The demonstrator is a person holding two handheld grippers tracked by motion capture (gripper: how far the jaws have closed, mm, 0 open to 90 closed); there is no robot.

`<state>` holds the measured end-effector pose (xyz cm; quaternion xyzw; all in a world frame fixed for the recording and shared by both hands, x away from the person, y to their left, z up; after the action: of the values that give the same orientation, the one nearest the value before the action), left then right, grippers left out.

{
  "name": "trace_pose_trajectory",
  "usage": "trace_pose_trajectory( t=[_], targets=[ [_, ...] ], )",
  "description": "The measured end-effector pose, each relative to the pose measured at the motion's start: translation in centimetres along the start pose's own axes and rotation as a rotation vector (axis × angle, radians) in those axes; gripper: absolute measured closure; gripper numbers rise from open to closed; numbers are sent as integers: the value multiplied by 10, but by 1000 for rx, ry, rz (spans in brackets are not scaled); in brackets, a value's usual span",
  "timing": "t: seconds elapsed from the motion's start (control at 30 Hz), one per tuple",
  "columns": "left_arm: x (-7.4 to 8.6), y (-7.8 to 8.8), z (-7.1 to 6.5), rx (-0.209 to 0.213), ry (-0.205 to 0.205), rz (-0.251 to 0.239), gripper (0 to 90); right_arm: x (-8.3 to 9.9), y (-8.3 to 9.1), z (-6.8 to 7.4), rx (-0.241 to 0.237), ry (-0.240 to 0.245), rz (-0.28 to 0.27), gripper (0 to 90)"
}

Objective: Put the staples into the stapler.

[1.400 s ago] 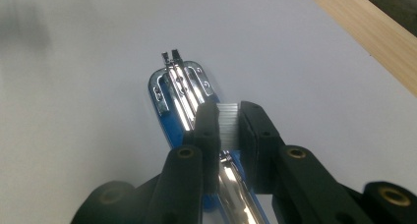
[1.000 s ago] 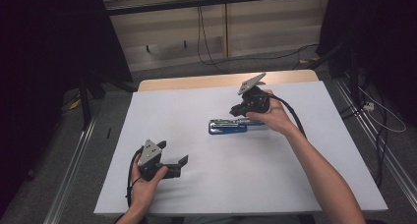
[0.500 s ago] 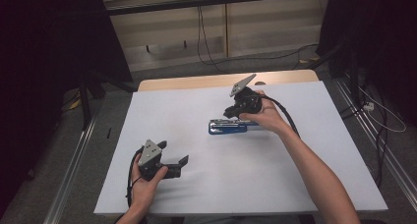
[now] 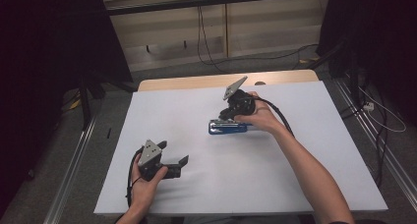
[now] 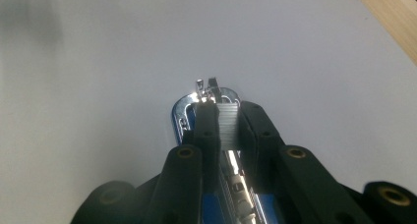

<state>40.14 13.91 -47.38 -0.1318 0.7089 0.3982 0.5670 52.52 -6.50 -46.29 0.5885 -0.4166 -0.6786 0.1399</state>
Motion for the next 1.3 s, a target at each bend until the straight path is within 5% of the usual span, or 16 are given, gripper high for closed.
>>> trace_pose_trajectory(
  t=[0.43, 0.83, 1.3],
  targets=[
    [0, 0, 0, 2, 0, 1, 45, -2, -16, 2, -40, 24, 26, 792],
    [0, 0, -1, 4, -2, 0, 44, -4, -21, 1, -59, 101, 33, 792],
    [0, 0, -1, 5, -3, 2, 45, 0, -27, 2, -73, 97, 52, 793]
  ],
)
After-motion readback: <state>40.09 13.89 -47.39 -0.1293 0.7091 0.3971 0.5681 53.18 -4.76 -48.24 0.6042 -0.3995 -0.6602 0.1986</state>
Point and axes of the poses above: each handheld gripper's, and its own axes: y roughly backward along the jaws, x roughly out of its underside, z roughly to its left, the point moved 9 cm from there along -y, roughly forward along the jaws, and after that the axes turned 2 degrees about x, right-handed, at the moved point
